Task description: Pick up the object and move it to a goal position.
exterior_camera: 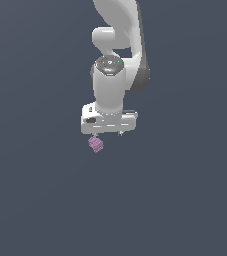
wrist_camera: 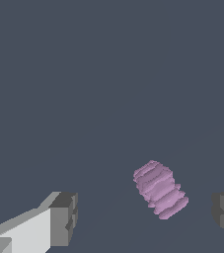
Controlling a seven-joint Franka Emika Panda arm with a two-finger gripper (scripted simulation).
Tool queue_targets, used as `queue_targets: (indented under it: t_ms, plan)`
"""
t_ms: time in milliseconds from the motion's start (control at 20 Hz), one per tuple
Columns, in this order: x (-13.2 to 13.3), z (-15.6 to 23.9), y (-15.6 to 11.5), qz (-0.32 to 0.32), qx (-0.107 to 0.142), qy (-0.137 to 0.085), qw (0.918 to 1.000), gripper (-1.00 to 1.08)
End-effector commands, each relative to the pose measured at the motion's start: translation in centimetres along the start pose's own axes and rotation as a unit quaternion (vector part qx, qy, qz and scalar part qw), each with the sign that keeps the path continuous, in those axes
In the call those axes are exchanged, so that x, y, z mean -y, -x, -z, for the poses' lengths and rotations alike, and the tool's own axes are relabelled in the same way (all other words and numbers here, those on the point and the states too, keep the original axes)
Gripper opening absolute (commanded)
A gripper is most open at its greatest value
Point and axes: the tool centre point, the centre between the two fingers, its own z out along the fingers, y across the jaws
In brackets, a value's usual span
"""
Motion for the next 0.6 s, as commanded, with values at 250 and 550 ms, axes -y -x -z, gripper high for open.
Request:
queue_targets:
  t_ms: [250, 550]
  plan:
    - [-1.4, -1.8, 0.9, 0.059, 0.001, -0.004, 0.9983, 1.0]
    - [-2.7, -3.7, 1.9, 0.121, 0.001, -0.008, 0.9927, 1.0]
